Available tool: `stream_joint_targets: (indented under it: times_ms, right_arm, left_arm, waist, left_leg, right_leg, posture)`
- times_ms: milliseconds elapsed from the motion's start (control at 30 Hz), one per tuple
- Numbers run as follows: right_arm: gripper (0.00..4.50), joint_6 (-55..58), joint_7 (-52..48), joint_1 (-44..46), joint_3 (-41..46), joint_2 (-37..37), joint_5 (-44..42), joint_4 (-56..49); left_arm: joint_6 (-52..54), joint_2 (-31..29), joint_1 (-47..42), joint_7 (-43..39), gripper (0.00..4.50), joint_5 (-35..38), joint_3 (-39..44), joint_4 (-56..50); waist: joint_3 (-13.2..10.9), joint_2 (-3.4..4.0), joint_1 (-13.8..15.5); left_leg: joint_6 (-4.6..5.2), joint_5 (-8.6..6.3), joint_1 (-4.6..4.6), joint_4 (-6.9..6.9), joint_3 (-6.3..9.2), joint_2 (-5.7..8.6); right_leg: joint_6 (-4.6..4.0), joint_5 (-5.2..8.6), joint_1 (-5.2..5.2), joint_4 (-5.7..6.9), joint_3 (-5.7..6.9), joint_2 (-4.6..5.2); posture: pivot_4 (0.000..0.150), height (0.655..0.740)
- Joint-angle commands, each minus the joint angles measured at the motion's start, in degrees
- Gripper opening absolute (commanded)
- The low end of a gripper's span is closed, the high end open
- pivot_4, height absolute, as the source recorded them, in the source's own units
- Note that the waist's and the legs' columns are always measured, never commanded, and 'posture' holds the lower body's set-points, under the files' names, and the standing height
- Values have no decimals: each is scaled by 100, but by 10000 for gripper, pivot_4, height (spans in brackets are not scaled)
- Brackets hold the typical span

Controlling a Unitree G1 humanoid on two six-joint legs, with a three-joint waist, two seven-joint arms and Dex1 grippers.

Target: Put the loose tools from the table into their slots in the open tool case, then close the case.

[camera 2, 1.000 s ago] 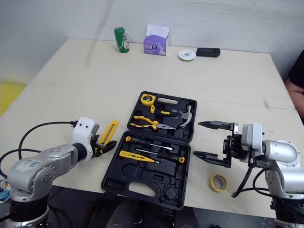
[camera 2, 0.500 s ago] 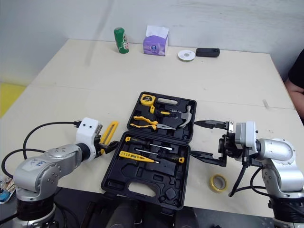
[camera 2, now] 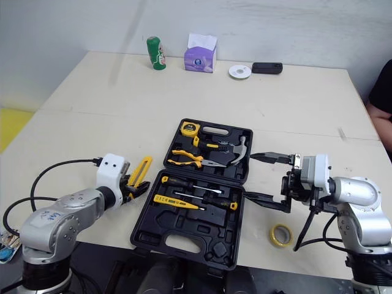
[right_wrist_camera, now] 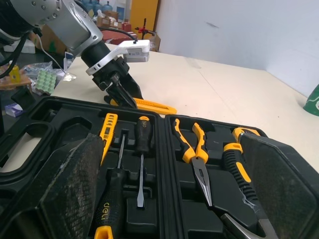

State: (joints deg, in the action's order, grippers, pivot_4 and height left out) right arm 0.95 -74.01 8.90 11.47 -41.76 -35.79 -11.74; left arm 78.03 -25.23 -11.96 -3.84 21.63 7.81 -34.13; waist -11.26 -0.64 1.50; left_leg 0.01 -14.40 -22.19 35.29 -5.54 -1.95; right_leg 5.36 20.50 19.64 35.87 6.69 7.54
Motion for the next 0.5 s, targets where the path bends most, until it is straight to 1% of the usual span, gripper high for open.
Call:
stream_joint_targets:
  times_ms: [33,67,100,233,300,400,500]
  right_arm:
    - [45000,116,94,79,23,-75,-82,-360]
    - [45000,143,106,83,28,-79,-82,-378]
    - [45000,165,111,87,33,-83,-79,-394]
    - [45000,233,136,119,37,-86,-70,-426]
    - [45000,243,137,132,36,-79,-56,-421]
    - [45000,257,144,143,46,-71,-31,-410]
    - [45000,274,76,150,66,-128,-3,-330]
  left_arm:
    - [178,76,296,-39,18121,-104,-183,274]
    - [173,84,310,-41,13086,-119,-187,262]
    - [170,91,321,-41,12649,-133,-186,249]
    - [135,55,352,-50,12649,-192,-178,207]
    - [-64,-34,350,-127,12649,-219,-144,142]
    - [-959,-219,396,-375,12649,-316,78,-13]
    - [-1949,-649,650,-897,12649,-390,273,-4]
  waist:
    - [0,0,1]
    - [0,0,1]
    - [0,0,-1]
    - [1,1,-4]
    - [0,1,-8]
    - [-1,-1,-9]
    - [-6,-10,-15]
  left_leg:
    - [1,-1,0,0,0,0]
    - [0,-2,0,0,0,0]
    - [-2,-3,0,0,0,0]
    - [-9,-8,1,0,0,0]
    - [-9,-9,0,0,-1,-1]
    - [-10,-9,-1,-1,-3,-2]
    - [-12,-9,-13,-1,-6,-8]
  right_leg:
    - [0,0,0,-1,0,0]
    - [0,0,0,-1,0,0]
    - [0,0,-1,0,0,1]
    - [0,0,0,0,-1,0]
    - [0,0,0,-2,0,0]
    - [0,0,3,-2,0,-1]
    - [-2,0,17,-1,0,-3]
  posture:
    - [1500,7400]
    - [1500,7400]
    - [1500,7400]
    - [1500,7400]
    - [1500,7400]
    - [1500,7400]
    - [1500,7400]
